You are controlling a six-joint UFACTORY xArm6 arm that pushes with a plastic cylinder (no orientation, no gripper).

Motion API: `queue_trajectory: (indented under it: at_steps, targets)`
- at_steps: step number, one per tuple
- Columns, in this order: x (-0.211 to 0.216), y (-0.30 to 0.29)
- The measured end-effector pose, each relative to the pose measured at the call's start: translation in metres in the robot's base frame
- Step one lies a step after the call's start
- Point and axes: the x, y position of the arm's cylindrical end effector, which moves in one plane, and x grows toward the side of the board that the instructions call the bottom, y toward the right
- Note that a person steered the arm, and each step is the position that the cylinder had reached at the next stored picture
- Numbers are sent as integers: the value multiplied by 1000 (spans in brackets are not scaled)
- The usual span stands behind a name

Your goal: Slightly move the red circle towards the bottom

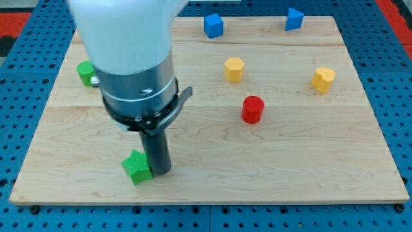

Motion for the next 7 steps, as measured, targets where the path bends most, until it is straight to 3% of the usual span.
queue_trajectory:
  at_steps: [1,2,3,5,6,7]
  targets:
    - [5,-21]
    - [2,-106]
    - [-3,-105]
    - [-118,65]
    - [-147,137]
    - [-147,171]
